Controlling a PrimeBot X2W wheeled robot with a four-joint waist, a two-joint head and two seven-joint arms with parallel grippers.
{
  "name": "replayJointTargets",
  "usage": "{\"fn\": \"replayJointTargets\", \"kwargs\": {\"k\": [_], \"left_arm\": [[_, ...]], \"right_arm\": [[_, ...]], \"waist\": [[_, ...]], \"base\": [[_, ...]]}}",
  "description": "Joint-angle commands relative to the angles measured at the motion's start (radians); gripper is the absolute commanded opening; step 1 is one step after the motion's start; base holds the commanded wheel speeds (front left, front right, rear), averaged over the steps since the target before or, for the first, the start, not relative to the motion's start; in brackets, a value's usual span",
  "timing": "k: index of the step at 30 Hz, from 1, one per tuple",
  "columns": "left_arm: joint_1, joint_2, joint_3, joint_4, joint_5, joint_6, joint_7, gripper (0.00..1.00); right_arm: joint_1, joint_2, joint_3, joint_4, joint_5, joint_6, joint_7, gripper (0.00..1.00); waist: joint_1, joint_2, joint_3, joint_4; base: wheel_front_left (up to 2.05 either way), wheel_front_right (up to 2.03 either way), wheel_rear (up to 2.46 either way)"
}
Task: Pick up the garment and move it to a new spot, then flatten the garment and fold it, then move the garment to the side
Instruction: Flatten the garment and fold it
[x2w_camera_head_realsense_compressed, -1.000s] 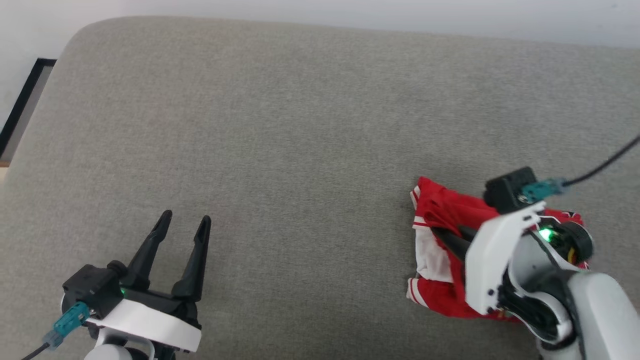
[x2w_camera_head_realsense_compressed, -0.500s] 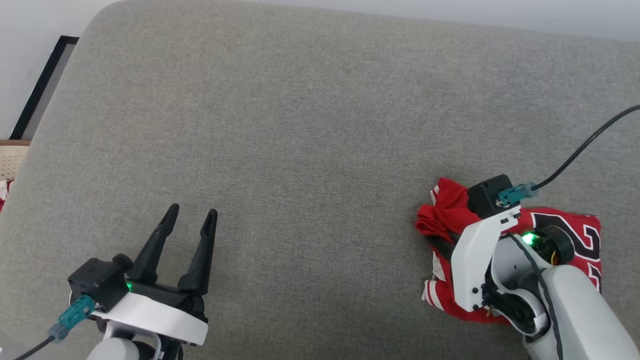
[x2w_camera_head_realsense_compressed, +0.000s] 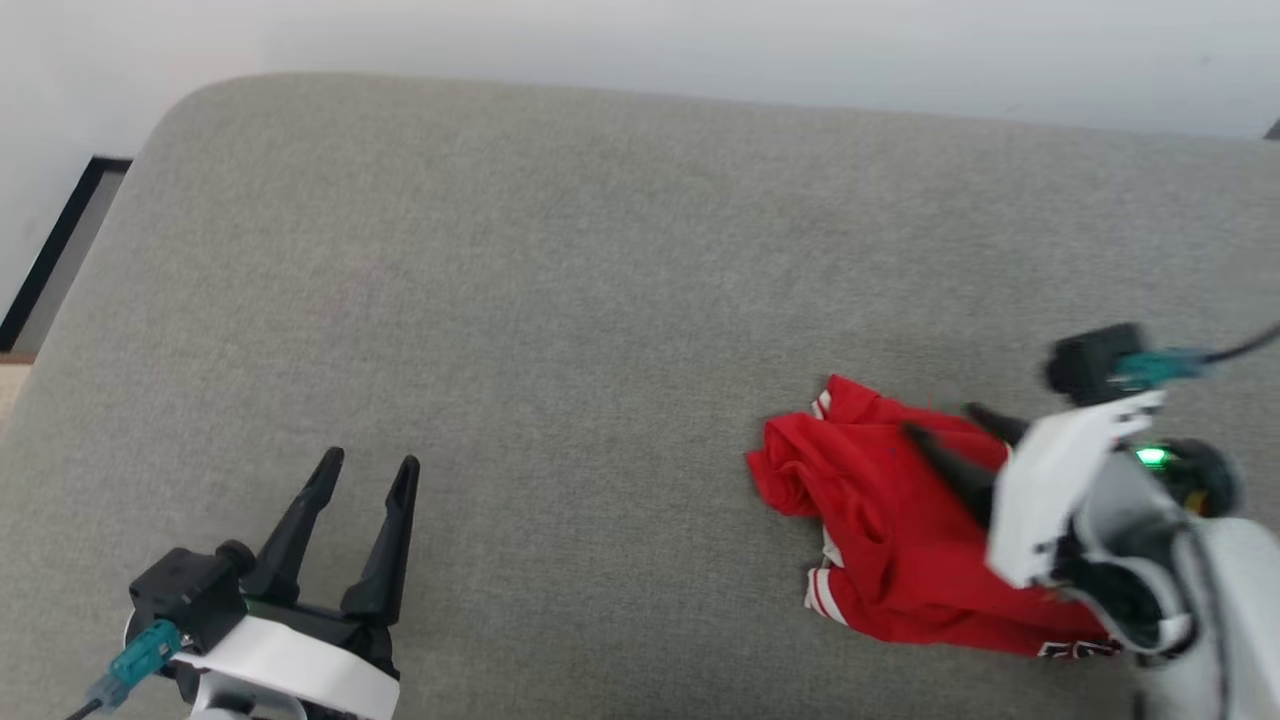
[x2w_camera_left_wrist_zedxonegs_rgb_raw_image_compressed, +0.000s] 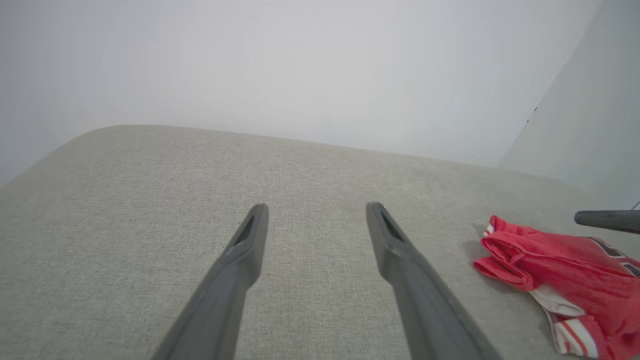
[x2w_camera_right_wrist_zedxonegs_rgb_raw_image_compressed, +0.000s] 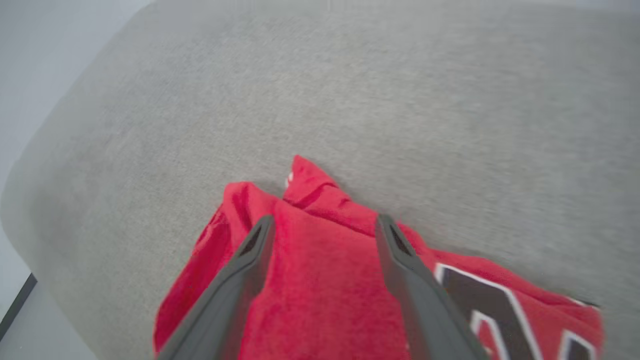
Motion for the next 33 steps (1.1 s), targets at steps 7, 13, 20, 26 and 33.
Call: {"fn": "replayJointTargets", "kwargs": {"k": [7,13,20,26,33], "left_arm": [[0.029,0.001,-0.012,0.013,0.003,0.002,-0.005,1.00],[0.034,-0.001,-0.011,0.024,0.000,0.002,-0.005,1.00],[0.051,-0.006,0.005,0.038,0.009,0.002,-0.005,1.00],[0.078,-0.013,0.035,0.044,0.026,0.002,-0.005,1.00],[0.138,-0.024,0.086,0.021,0.059,0.002,-0.005,1.00]], "right_arm": [[0.055,-0.060,-0.129,0.042,-0.020,0.000,-0.187,1.00],[0.092,-0.099,-0.124,0.141,-0.055,0.000,-0.473,1.00],[0.134,-0.101,-0.109,0.227,-0.090,0.000,-0.764,1.00],[0.203,-0.078,-0.174,0.225,-0.102,0.000,-0.872,1.00],[0.331,-0.033,-0.257,0.125,-0.140,0.000,-0.886,1.00]], "waist": [[0.0000,-0.0001,-0.046,-0.037],[0.0000,-0.0001,-0.065,-0.064],[0.0000,-0.0001,-0.090,-0.093],[0.0000,-0.0001,-0.126,-0.095],[0.0000,-0.0001,-0.162,-0.073]], "base": [[0.00,0.00,0.00],[0.00,0.00,0.00],[0.00,0.00,0.00],[0.00,0.00,0.00],[0.00,0.00,0.00]]}}
